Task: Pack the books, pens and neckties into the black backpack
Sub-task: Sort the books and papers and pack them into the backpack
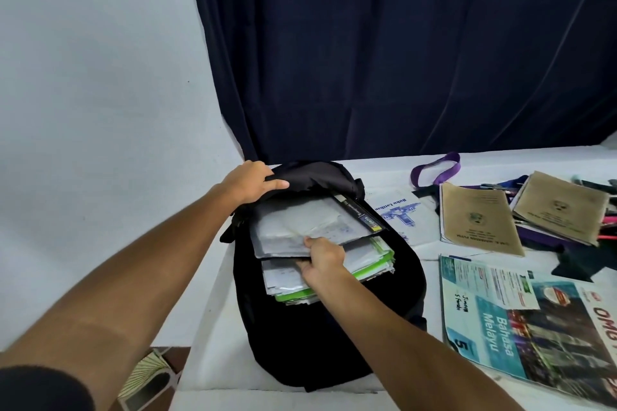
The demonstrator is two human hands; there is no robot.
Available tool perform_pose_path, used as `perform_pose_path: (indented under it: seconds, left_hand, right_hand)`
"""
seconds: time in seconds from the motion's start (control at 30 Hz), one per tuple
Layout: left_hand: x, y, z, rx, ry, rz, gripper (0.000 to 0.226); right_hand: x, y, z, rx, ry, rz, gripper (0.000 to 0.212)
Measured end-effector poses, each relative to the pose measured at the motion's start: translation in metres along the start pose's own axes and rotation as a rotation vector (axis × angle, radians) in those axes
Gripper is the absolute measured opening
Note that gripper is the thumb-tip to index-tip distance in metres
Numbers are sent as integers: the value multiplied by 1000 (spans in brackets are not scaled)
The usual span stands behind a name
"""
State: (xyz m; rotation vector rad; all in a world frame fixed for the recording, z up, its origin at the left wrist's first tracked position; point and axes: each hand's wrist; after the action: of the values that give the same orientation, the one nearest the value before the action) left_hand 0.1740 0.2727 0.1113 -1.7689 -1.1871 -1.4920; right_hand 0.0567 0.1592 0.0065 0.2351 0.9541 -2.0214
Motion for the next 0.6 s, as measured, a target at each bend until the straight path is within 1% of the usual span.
perform_pose_path:
  seconds: [0.07, 0.13, 0.2, 0.23, 0.27, 0.3, 0.37, 0.4, 0.43, 0.47, 0.5, 0.53, 0.6]
  left_hand:
    - [-4, -2, 2, 15, -2, -2, 48]
    - [-9, -2, 5, 47, -10, -1, 46]
    - [-18, -4, 8, 64, 1, 8, 48]
    - [-22, -7, 9, 71, 15, 13, 52]
    - [-27, -9, 8, 79, 30, 14, 59]
    - [-31, -13, 4, 91, 36, -3, 65]
    - [-40, -18, -16, 79, 10, -109, 72]
    - [-44, -20, -27, 51, -29, -180, 70]
    - [-49, -21, -44, 3, -82, -243, 65]
    - [-54, -24, -63, -48, -155, -298, 58]
    - [-59, -27, -84, -84, -245, -323, 48]
    - [-65, -31, -108, -108, -347, -322, 38]
    - [-82, -39, -153, -149, -505, -254, 22]
  right_hand:
    - [0, -2, 1, -65, 28, 59, 35]
    - [4, -13, 6, -140, 77, 92, 40]
    - [13, -27, 15, -205, 92, 164, 29]
    - [19, -33, 18, -235, 78, 220, 23]
    - [28, -37, 23, -269, 64, 267, 22]
    - [36, -45, 28, -306, 47, 303, 26]
    - [57, -60, 46, -339, 5, 361, 35]
    - [68, -65, 54, -331, -18, 400, 32]
    - [83, -67, 66, -306, -70, 423, 22]
    - [97, -71, 78, -270, -134, 439, 12]
    - [115, -73, 91, -227, -196, 435, 8]
    - [135, -73, 106, -180, -239, 402, 8]
    - [179, -71, 136, -79, -296, 284, 10]
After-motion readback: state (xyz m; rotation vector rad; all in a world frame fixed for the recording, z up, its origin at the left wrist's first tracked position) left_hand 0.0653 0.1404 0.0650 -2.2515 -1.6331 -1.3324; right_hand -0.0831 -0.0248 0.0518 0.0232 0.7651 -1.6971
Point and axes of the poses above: each hand's wrist, its own y-axis towards the middle knuckle, its own x-axis out of the back of the hand, z = x × y, and after that the axes turned 2 degrees about -z, right-handed
